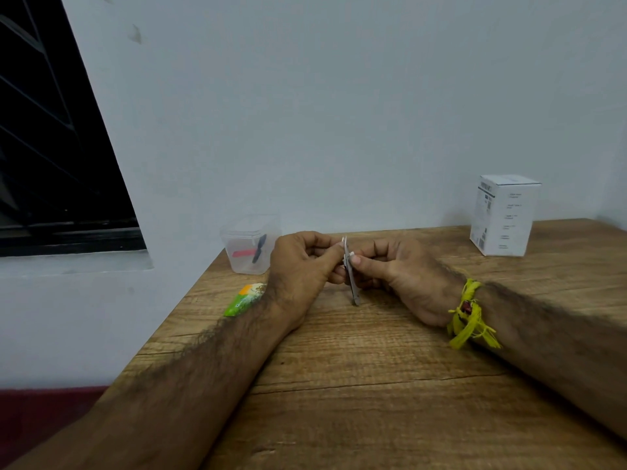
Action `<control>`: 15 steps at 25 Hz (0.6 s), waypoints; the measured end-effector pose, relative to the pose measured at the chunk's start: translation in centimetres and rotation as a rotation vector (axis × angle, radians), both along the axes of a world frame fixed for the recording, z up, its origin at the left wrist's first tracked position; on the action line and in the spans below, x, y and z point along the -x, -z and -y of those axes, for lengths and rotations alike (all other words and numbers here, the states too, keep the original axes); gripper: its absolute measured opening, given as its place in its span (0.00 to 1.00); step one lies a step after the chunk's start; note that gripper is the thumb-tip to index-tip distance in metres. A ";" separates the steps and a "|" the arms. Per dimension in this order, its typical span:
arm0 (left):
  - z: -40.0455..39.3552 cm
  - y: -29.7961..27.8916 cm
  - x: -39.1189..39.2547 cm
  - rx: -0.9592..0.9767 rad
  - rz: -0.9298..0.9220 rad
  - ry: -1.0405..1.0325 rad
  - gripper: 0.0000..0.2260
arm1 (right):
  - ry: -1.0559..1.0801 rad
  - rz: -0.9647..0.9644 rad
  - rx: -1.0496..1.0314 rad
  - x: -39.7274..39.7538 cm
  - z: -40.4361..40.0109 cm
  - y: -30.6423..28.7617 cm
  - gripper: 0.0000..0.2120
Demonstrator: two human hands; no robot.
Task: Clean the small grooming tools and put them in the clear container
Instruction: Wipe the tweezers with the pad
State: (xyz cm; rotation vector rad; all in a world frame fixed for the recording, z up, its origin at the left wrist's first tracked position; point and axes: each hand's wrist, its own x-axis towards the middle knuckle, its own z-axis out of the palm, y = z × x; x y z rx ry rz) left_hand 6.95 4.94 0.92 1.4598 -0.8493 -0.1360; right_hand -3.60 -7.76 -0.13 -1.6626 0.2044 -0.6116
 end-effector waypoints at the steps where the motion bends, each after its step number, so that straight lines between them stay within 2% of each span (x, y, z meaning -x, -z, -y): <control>1: 0.1 0.0 0.1 0.015 0.008 -0.025 0.04 | 0.013 -0.005 -0.038 -0.1 -0.1 0.0 0.10; 8: 0.1 -0.3 0.6 0.052 0.032 -0.112 0.03 | 0.066 -0.008 -0.172 -0.1 -1.0 -0.2 0.09; 15: 0.0 -0.3 0.6 0.033 0.041 -0.142 0.03 | 0.116 0.055 -0.078 0.1 -1.8 -0.2 0.07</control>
